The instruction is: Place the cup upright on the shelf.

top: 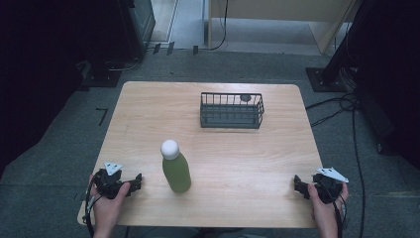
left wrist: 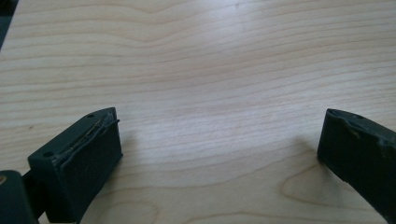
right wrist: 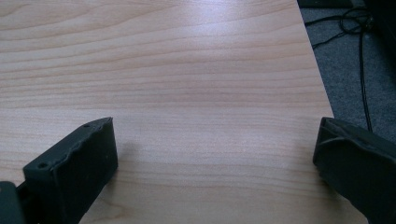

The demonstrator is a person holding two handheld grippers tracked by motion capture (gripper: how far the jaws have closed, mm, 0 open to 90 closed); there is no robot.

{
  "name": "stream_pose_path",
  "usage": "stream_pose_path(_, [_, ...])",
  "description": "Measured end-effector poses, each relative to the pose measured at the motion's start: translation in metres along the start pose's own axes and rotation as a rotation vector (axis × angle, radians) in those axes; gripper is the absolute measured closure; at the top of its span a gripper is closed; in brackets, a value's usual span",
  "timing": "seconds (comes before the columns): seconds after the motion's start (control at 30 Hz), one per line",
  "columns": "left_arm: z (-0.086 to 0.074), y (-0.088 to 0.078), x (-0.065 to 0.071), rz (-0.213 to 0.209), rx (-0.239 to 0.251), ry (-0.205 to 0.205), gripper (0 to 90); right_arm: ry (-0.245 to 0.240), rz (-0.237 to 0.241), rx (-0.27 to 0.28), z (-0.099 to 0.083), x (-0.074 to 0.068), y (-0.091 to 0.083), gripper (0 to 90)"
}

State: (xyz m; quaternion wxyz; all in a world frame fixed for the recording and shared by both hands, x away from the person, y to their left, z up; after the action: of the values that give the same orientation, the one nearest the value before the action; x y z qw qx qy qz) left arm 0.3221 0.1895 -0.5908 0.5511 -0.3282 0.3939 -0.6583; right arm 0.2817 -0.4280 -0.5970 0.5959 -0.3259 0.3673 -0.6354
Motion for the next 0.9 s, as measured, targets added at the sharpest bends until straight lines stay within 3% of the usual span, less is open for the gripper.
stream_pose_path(0.1, [0.001, -0.005, -0.003, -0.021, 0.015, -0.021, 0.0, 0.001, -0.001, 0.001, 0.0, 0.0, 0.0, 0.0])
stream_pose_path(0.3, [0.008, -0.026, 0.002, -0.03, 0.077, -0.006, 0.0, 0.001, -0.001, 0.001, 0.0, 0.0, 0.0, 0.0])
stream_pose_path(0.47, [0.011, -0.038, 0.012, -0.04, 0.096, 0.014, 0.0, 0.001, -0.001, 0.001, 0.0, 0.0, 0.0, 0.0])
stream_pose_path(0.8, [0.01, -0.062, 0.048, -0.124, 0.1, 0.113, 0.0, 0.001, -0.001, 0.001, 0.0, 0.0, 0.0, 0.0])
stream_pose_path(0.9, [0.01, -0.07, 0.06, -0.167, 0.108, 0.135, 0.0, 0.001, -0.001, 0.001, 0.0, 0.0, 0.0, 0.0])
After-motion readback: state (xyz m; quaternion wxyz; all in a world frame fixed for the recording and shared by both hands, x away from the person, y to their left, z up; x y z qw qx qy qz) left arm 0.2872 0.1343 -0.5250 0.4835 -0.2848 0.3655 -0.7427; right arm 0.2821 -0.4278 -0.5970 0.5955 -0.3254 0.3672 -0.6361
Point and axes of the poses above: each handheld gripper's, and its own axes: y roughly forward along the jaws, z roughly out of its top, x roughly to its right, the point moved 10 cm from there along y, roughly forward along the jaws, and after that the axes turned 14 degrees about -x, right-handed, at the moved point
